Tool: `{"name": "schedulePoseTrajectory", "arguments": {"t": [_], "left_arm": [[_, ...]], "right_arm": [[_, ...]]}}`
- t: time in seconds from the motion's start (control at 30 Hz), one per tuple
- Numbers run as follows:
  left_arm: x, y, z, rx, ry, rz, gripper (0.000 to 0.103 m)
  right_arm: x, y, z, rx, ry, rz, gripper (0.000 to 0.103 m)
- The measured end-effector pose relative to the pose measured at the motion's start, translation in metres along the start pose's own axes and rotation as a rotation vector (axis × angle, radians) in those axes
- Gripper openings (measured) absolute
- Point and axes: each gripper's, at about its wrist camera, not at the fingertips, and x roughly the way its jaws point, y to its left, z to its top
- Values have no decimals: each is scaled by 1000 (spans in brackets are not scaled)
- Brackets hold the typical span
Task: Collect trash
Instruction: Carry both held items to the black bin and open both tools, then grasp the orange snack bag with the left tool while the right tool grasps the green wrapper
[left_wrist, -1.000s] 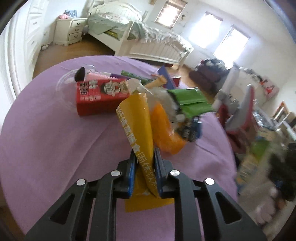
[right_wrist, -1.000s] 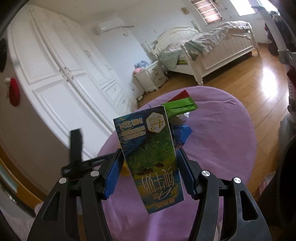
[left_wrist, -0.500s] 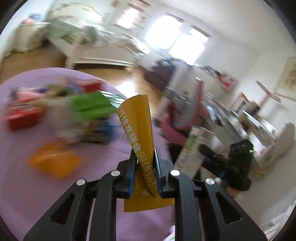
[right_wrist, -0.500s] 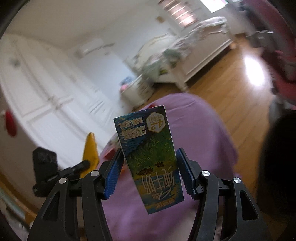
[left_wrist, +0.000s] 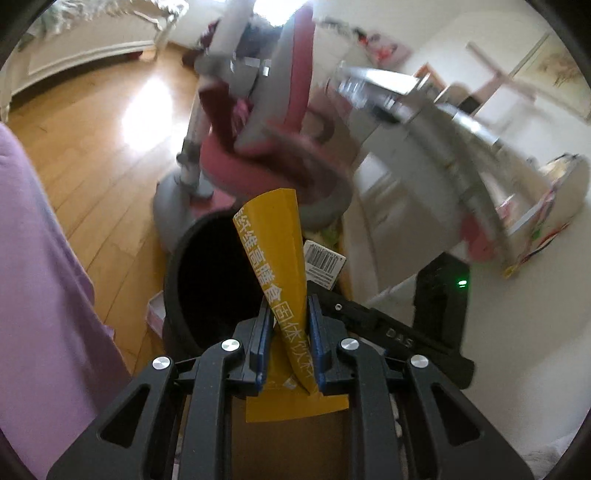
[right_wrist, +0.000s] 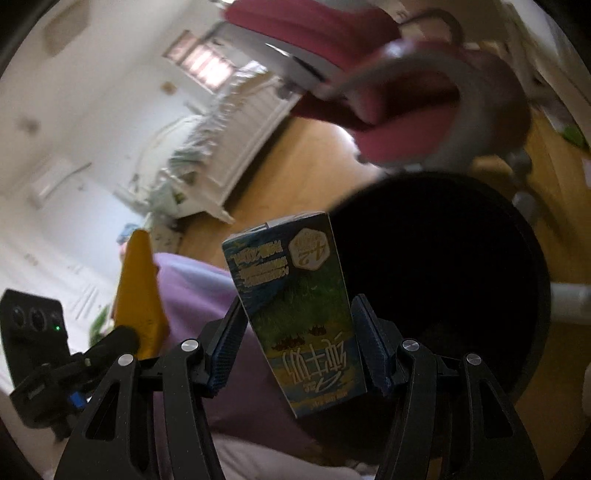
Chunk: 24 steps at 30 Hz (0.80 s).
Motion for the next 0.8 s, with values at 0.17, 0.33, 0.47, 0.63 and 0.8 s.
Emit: {"name": "schedulePoseTrajectory", "arguments": {"t": [0.17,0.33,0.47,0.63,0.8], "left_arm": [[21,18,2,-16,62,101,29],[4,18,2,-10,45,142,64],[-33,11,-5,-2,-8,134,71],[-87,6,-26,-9,-85,128,83],[-163,23,-64,-53,-202,216,83]], "right_arm": [[18,-20,2,31,28,-22,59],[16,-26,-1,7,4,-46,67],[29,-30,-8,-87,-2,-55,68],[53,-20,-7,-191,-10,-26,68],[85,-1,-5,-192,30,-2,68]]}}
